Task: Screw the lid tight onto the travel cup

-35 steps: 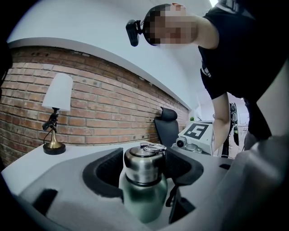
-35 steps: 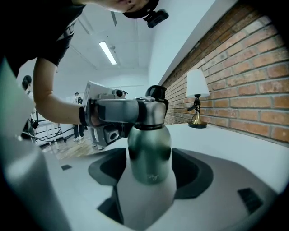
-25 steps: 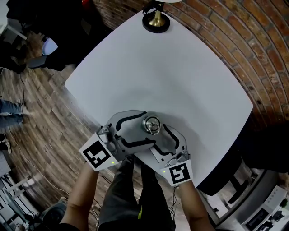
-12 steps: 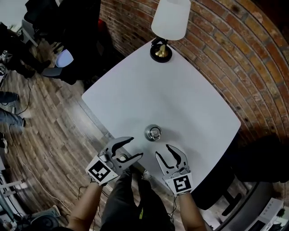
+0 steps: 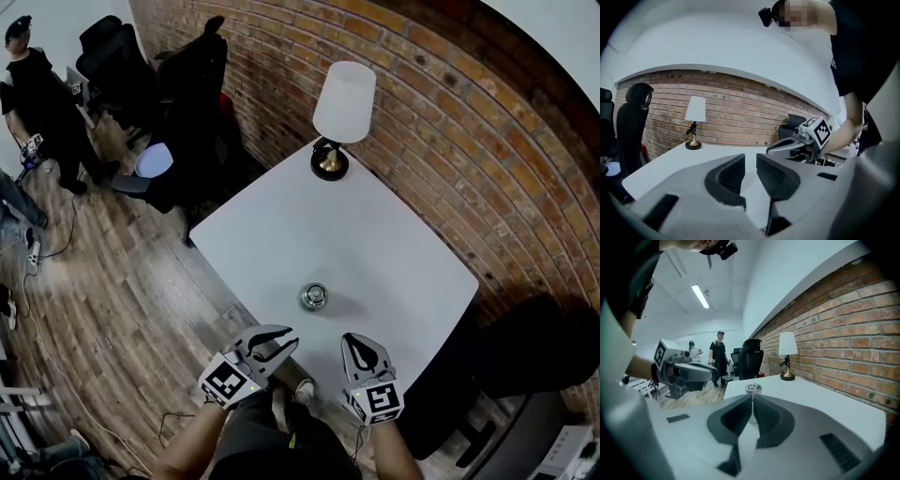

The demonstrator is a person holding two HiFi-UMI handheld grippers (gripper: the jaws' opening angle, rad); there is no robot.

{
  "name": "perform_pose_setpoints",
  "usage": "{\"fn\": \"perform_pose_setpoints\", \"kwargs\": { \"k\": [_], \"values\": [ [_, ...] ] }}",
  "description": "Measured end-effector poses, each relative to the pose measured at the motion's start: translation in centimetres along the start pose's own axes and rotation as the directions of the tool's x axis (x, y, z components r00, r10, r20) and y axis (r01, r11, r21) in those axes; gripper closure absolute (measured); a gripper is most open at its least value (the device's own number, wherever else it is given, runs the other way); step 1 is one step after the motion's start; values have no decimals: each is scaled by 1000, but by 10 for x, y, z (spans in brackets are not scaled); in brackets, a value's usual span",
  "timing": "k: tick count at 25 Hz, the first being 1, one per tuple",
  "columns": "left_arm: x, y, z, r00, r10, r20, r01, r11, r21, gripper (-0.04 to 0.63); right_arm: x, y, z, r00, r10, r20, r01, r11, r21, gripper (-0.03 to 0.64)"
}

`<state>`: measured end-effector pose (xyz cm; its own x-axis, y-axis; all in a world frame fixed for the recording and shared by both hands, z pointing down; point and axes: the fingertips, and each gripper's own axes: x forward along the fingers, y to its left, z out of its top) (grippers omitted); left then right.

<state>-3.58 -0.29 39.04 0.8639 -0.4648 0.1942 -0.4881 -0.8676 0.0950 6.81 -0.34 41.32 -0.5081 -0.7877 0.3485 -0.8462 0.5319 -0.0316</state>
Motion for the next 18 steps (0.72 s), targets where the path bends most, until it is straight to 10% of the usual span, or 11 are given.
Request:
{"fn": "perform_pose_setpoints", "kwargs": {
  "k": [18],
  "values": [
    [-61, 21, 138, 941, 274, 198, -284, 958, 26, 571, -67, -23, 120, 976, -66, 210, 67, 998, 2, 604]
  ]
}}
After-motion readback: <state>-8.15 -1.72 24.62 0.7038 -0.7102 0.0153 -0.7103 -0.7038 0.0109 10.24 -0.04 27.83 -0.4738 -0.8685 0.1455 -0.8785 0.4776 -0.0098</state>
